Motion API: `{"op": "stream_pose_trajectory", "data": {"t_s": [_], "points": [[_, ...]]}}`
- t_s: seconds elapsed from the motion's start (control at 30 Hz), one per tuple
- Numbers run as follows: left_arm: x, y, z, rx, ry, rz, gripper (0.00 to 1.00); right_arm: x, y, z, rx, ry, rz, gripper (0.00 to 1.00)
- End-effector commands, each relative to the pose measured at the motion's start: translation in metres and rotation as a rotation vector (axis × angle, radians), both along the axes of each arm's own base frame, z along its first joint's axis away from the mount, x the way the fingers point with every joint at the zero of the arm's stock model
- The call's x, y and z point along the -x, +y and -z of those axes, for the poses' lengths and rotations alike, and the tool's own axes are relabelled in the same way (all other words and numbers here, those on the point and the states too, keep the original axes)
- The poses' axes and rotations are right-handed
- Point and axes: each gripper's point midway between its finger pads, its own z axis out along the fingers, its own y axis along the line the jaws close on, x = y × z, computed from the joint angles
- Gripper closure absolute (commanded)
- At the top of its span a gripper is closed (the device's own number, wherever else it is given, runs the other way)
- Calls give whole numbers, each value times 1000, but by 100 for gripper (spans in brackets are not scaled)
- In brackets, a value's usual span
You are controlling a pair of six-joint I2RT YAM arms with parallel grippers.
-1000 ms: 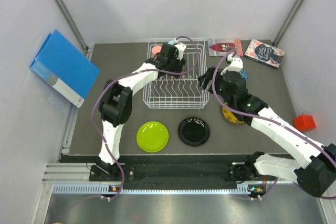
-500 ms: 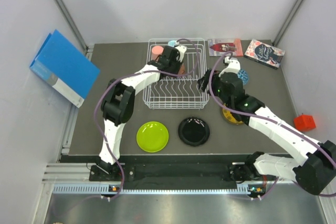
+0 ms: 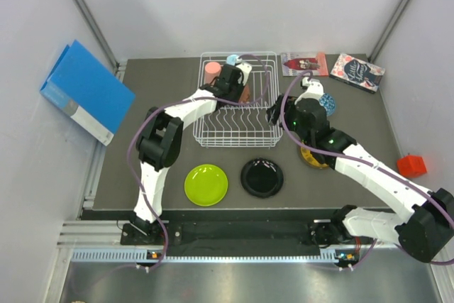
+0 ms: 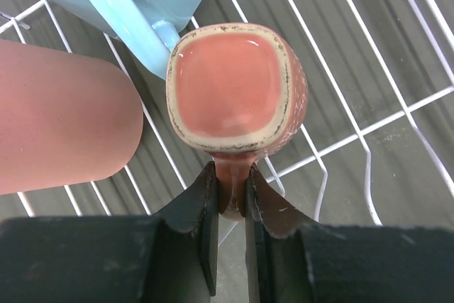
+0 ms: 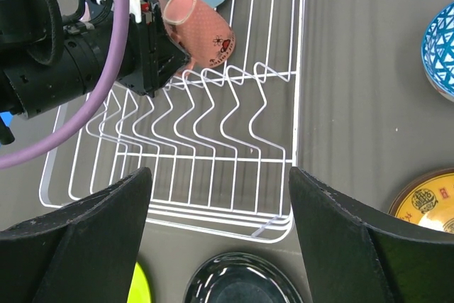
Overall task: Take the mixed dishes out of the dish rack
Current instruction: Pick up the cup from the dish rack.
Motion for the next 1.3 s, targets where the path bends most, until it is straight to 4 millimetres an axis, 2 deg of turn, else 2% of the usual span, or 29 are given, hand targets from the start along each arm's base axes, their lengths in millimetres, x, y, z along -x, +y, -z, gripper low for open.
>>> {"op": "stream_pose_trajectory", "data": {"t_s": [0.0,0.33,0.47,0.57,0.6,0.67,0.7,0.77,0.8,0.83,0.87,0.9,0.93,0.97,1.0,1.03,1.07,1.1,1.13,1.17,1.27], "points": [[-11,10,-55,55,-132,-68,100,-1,3,-10,-24,-36,1,23],[-6,6,-142,129,-302,-95,100,-2,1,-12,-30,-42,15,23],[-2,3,-163,147,-338,-88,100,-1,0,-11,-33,-40,20,23],[5,1,-184,176,-368,-79,100,-1,-1,-14,-39,-46,23,23],[10,1,-201,201,-390,-81,100,0,-1,-17,-44,-54,23,23],[18,-2,-217,245,-407,-67,100,1,-1,-26,-65,-78,20,23],[26,-1,-237,315,-418,-80,100,1,-2,-31,-75,-92,22,23],[38,-5,-249,396,-413,-60,100,3,-2,-45,-110,-128,14,22],[50,-5,-268,483,-412,-60,100,4,-1,-51,-123,-141,6,22],[56,-6,-263,516,-383,-51,100,4,-1,-57,-144,-154,4,22],[67,-14,-268,576,-352,5,100,7,1,-68,-175,-176,-19,22],[80,-17,-281,680,-308,7,100,8,1,-73,-194,-185,-26,22],[85,-17,-276,725,-260,3,100,8,0,-76,-219,-184,-26,22],[100,-27,-278,789,-197,71,100,13,3,-89,-261,-211,-59,22],[111,-30,-289,891,-149,75,100,12,1,-96,-288,-227,-62,22],[116,-31,-280,939,-102,94,100,14,2,-99,-321,-230,-72,22],[135,-37,-286,997,-51,176,100,21,4,-108,-354,-250,-107,22],[145,-41,-309,1124,-53,237,100,23,4,-114,-381,-268,-117,22],[150,-38,-291,1159,-2,241,100,24,1,-115,-404,-271,-116,22],[165,-36,-298,1207,21,299,100,31,-1,-123,-428,-293,-129,22],[180,-27,-306,1358,63,330,100,40,-8,-130,-464,-328,-137,22]]}}
